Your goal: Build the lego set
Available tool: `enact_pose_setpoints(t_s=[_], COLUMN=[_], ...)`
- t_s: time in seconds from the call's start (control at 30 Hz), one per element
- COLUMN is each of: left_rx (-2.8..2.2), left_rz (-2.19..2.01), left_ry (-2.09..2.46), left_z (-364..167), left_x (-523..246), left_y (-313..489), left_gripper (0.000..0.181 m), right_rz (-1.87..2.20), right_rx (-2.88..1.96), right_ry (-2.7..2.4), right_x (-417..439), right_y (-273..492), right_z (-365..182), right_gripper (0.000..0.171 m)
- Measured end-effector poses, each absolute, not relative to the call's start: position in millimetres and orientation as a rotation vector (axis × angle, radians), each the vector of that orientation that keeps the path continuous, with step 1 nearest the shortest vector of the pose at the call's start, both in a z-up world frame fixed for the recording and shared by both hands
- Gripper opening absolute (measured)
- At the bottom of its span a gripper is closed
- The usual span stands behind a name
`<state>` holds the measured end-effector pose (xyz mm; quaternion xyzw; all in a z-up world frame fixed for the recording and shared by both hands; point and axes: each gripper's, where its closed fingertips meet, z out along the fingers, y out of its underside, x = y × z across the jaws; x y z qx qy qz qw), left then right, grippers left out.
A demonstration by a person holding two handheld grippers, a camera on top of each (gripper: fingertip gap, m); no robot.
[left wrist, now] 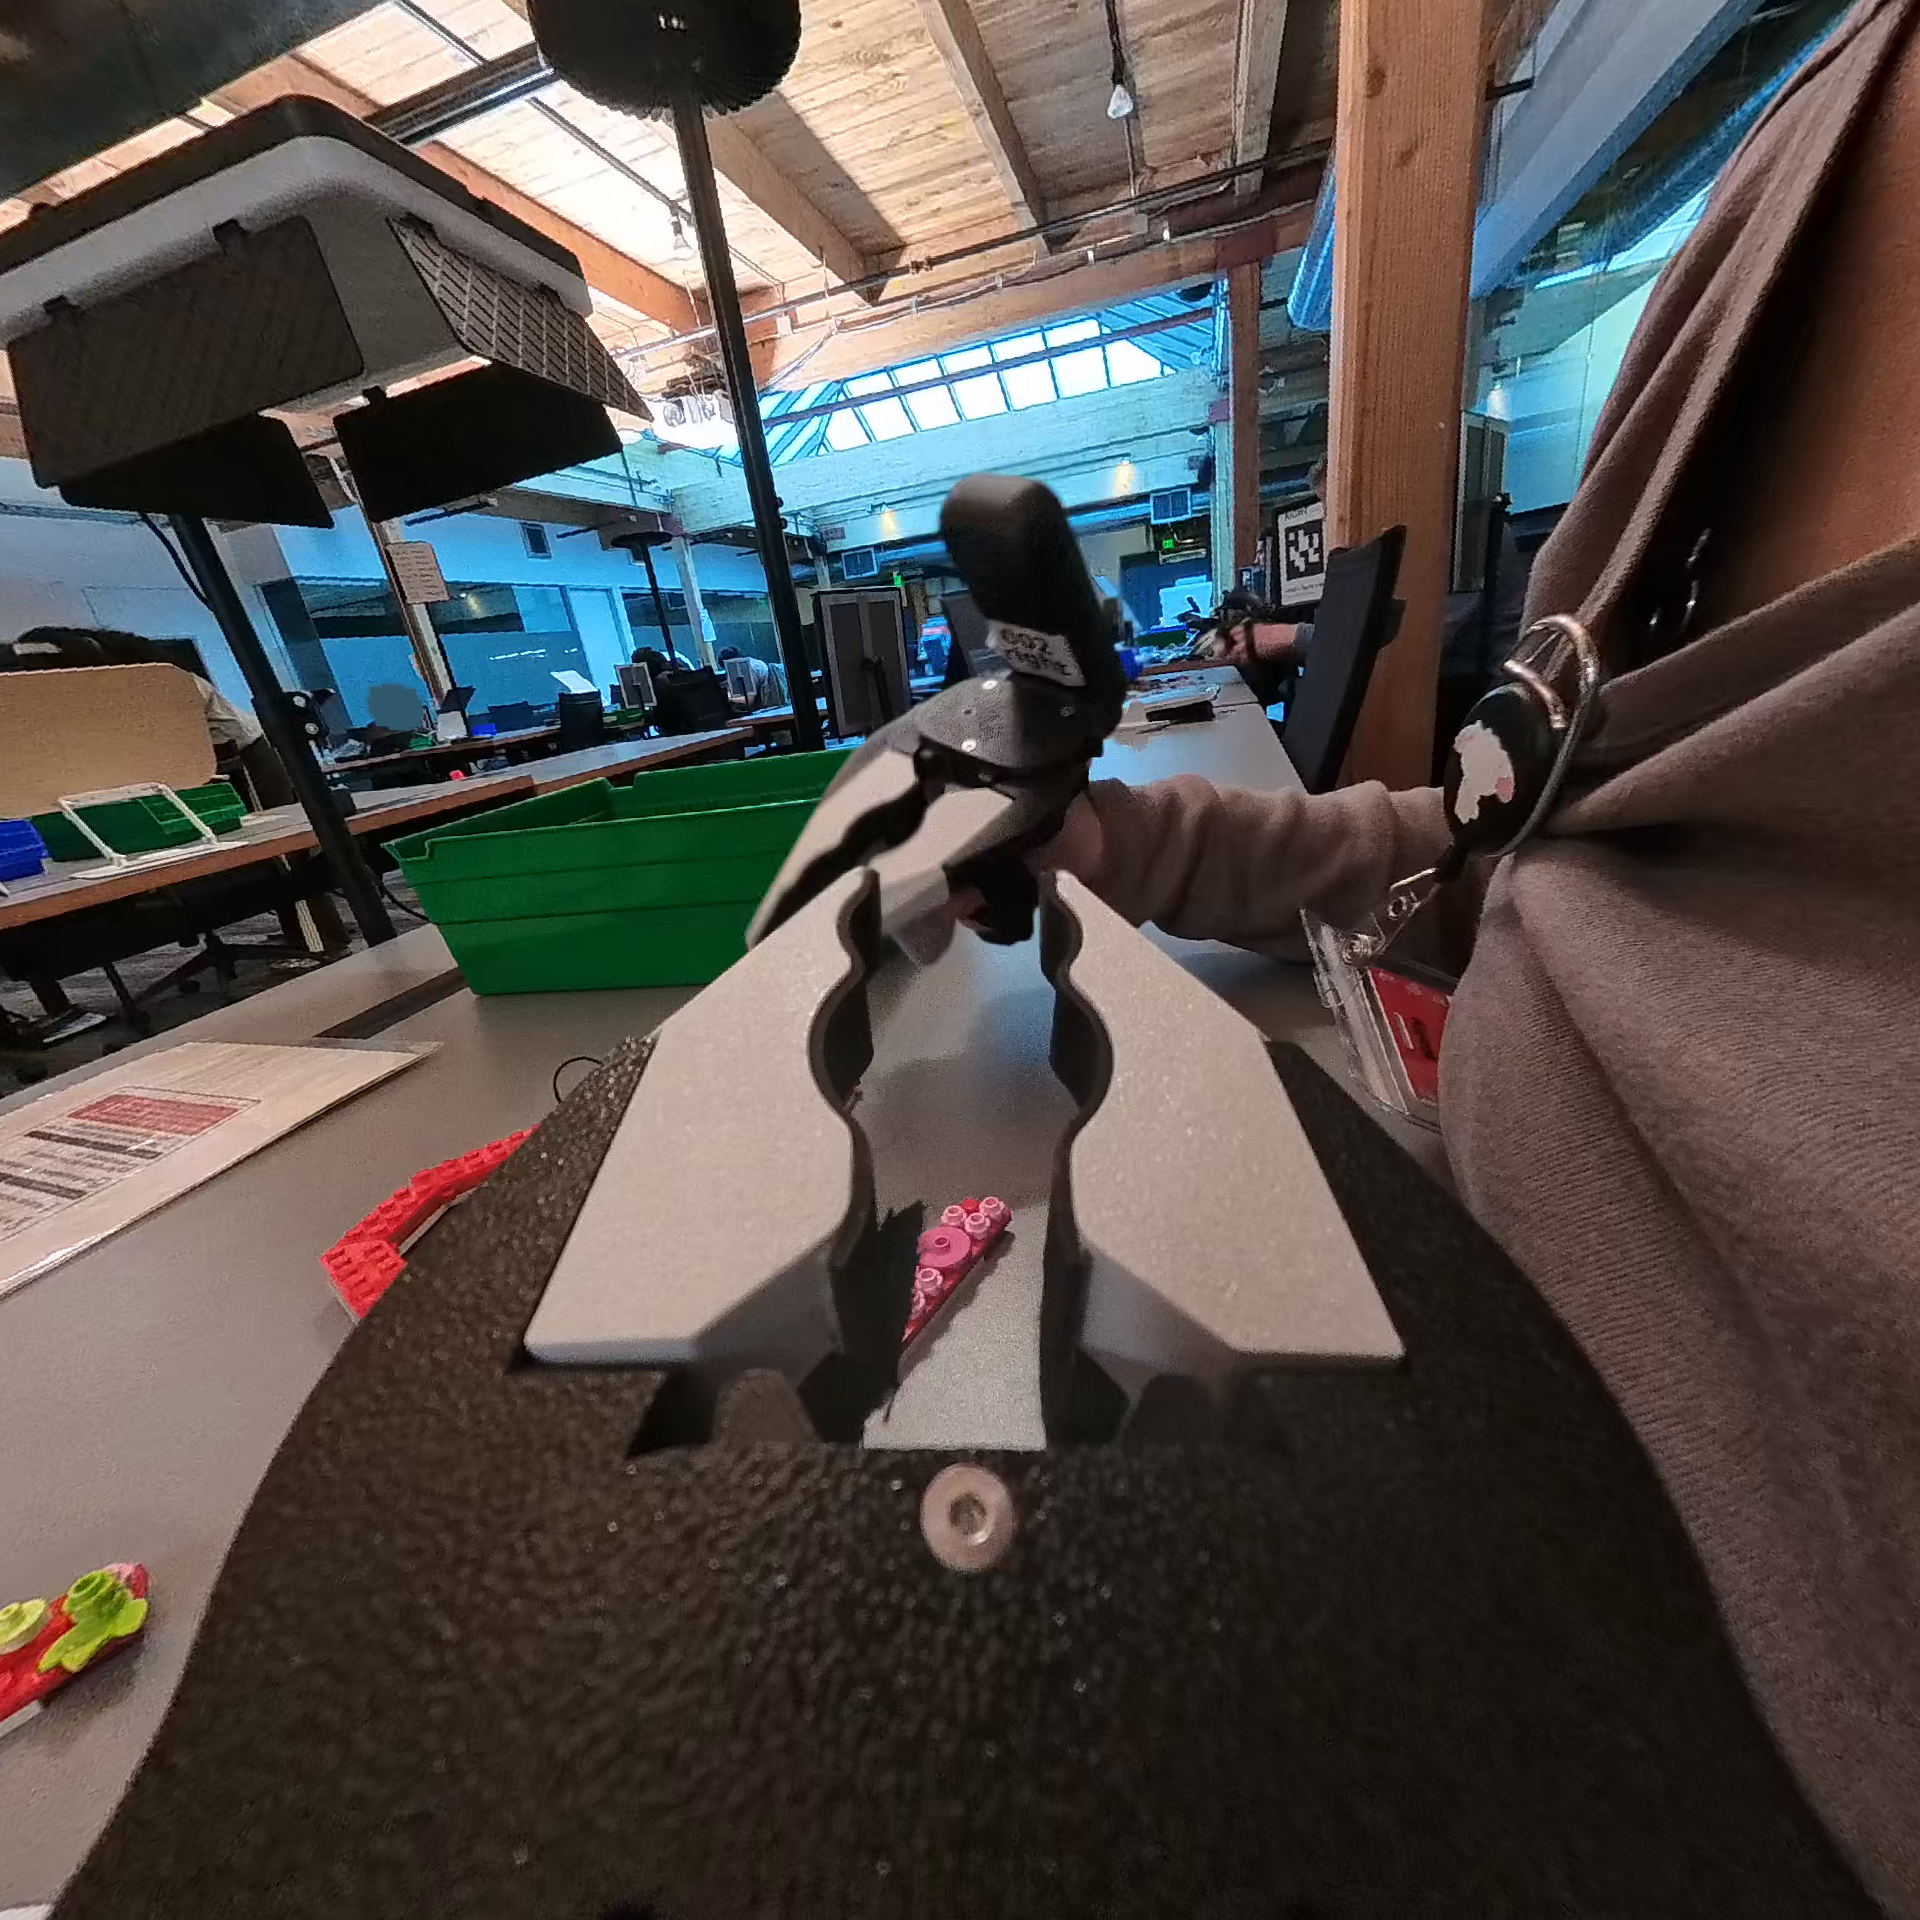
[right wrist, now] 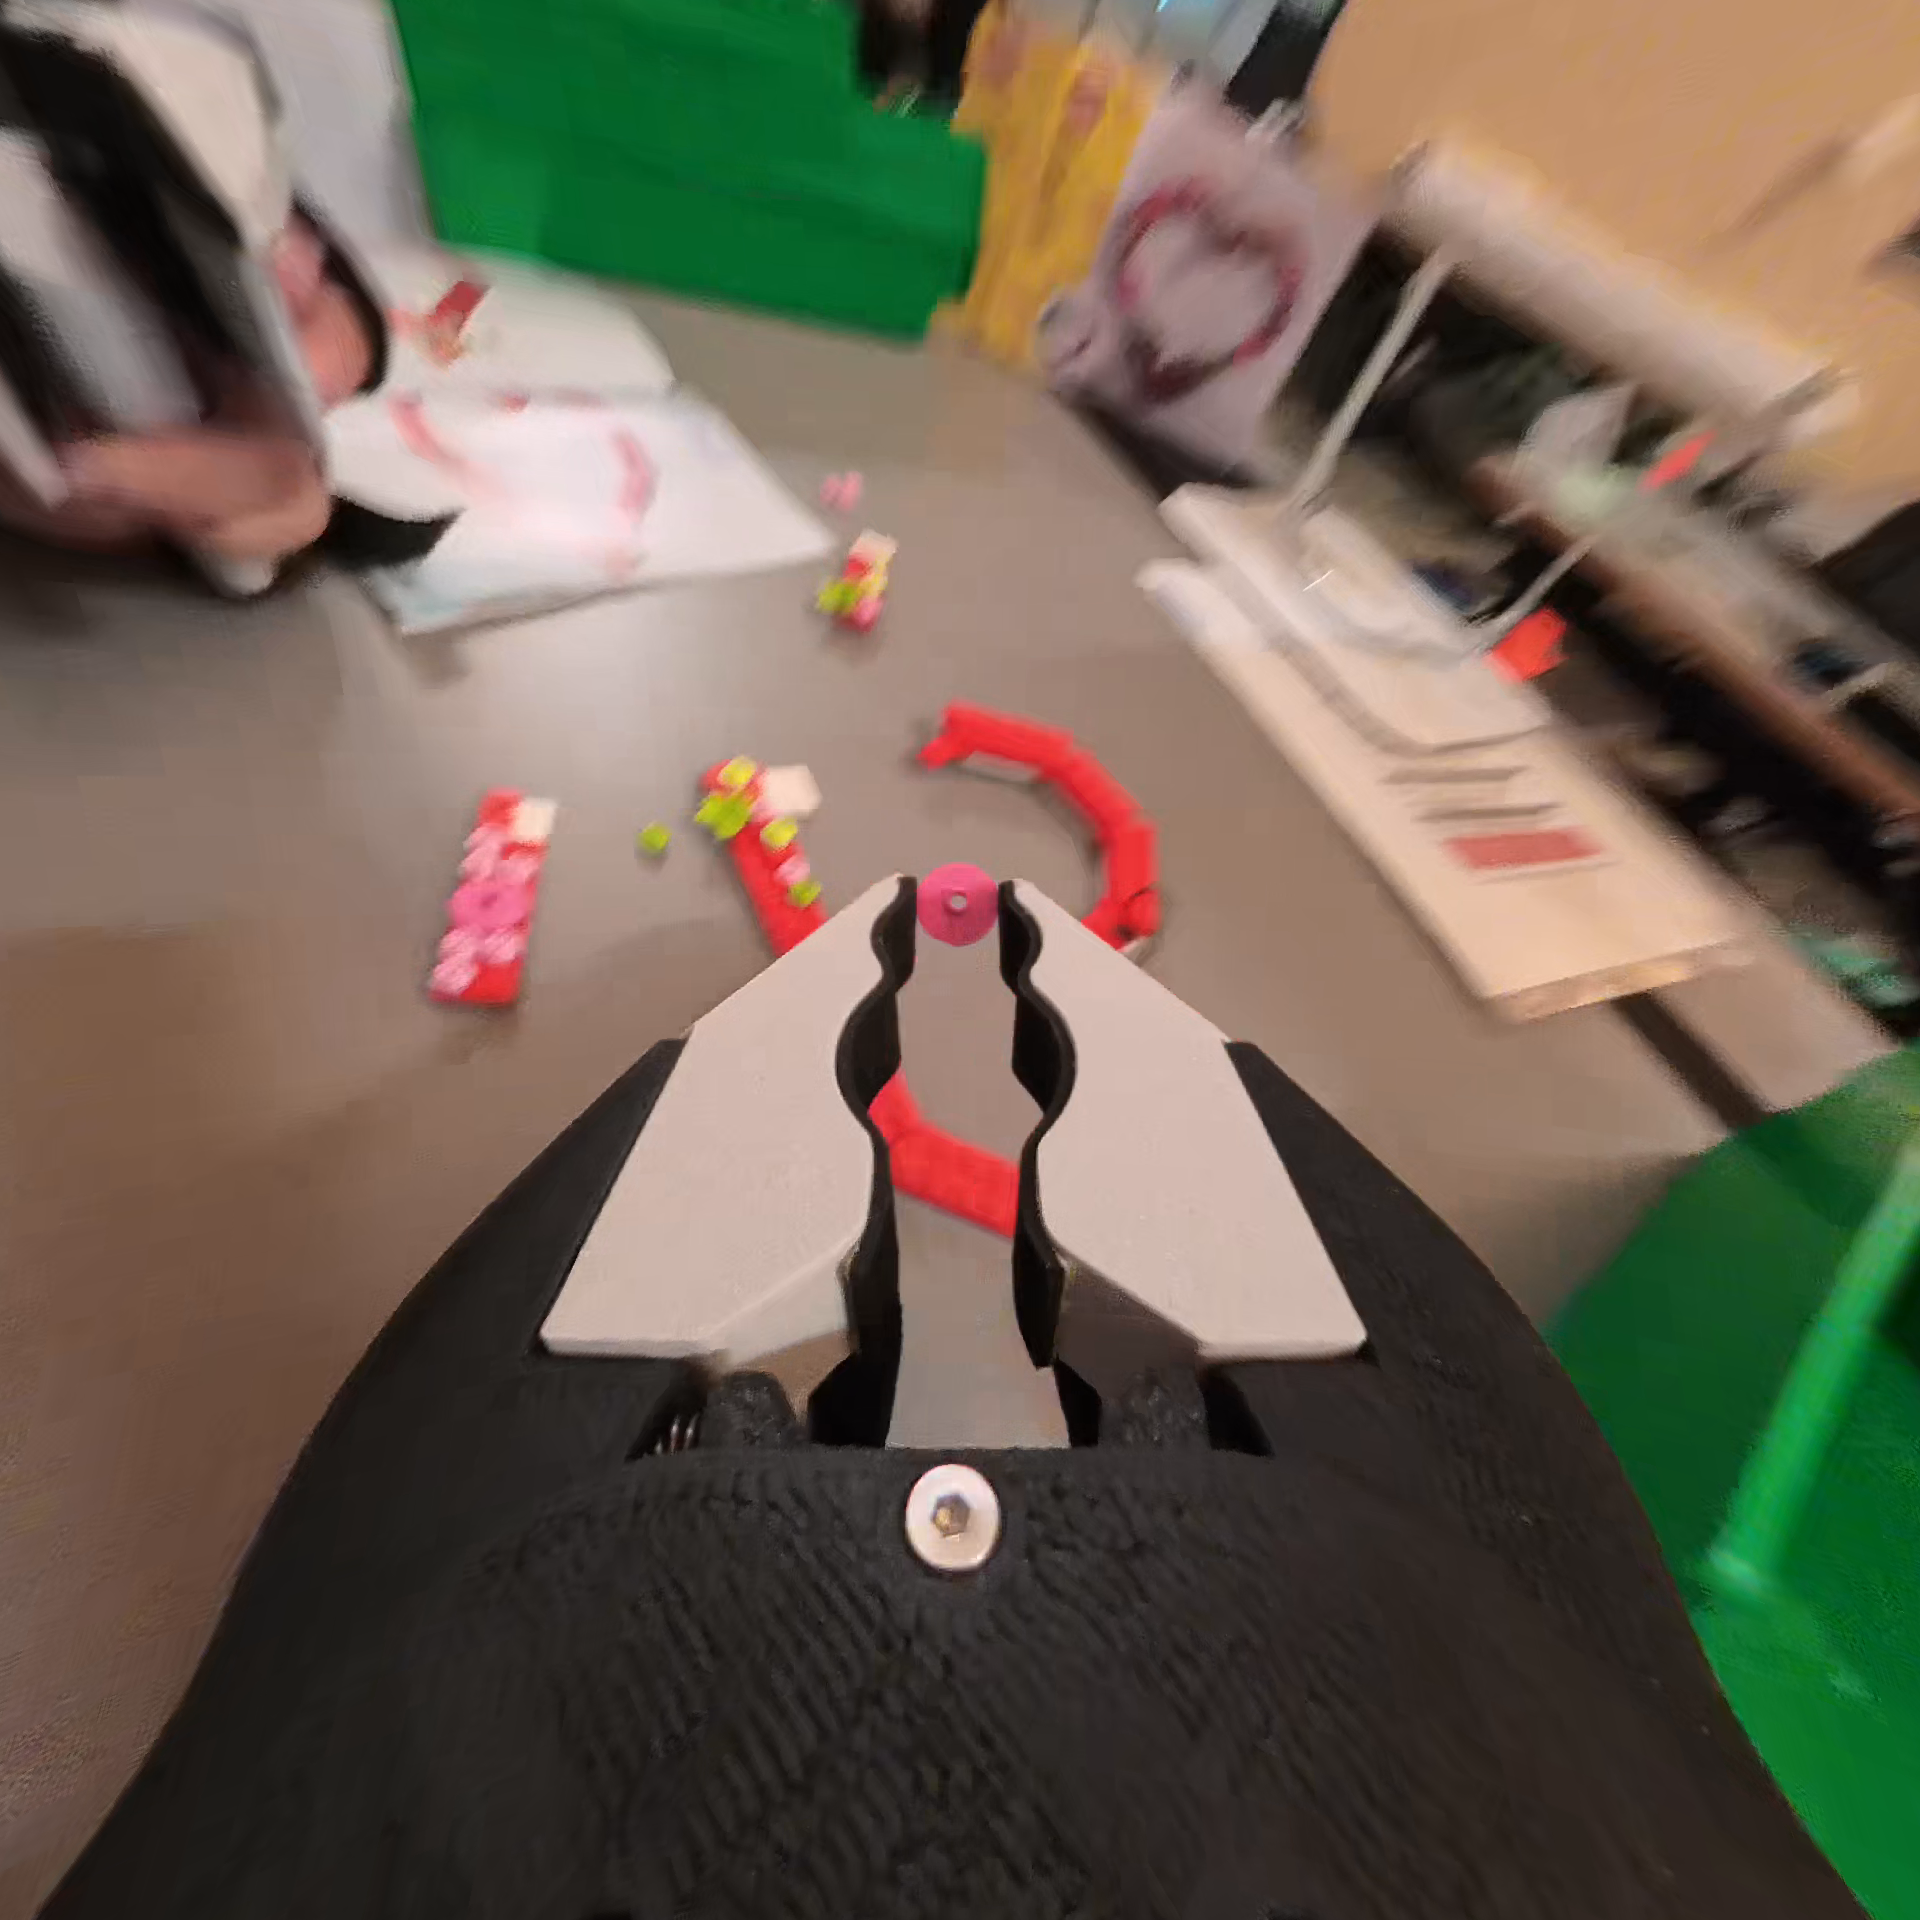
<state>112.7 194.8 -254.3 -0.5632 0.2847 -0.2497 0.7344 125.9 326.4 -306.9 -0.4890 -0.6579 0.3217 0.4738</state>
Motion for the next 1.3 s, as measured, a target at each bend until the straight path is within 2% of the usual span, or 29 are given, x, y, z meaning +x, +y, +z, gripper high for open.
enact_pose_setpoints(t_s=[0.03, 0.13, 0.37, 1.3], left_rx=[-1.238, -1.242, -1.246, -1.253], left_rz=[-0.548, -0.552, -0.543, -0.540], left_ry=[0.627, 0.628, 0.632, 0.633], left_z=[-254, -255, -256, -257], left_x=[113, 113, 115, 114], left_y=[195, 195, 195, 196], left_gripper=[0.027, 0.027, 0.028, 0.026], right_rz=[0.761, 0.670, 0.563, 0.576], right_rx=[-1.151, -1.059, -0.917, -0.890], right_ry=[-1.527, -1.369, -1.217, -1.100], right_x=[126, 129, 130, 142], right_y=[333, 347, 351, 363], right_z=[-294, -276, -270, -257], right_gripper=[0.014, 0.014, 0.014, 0.014])
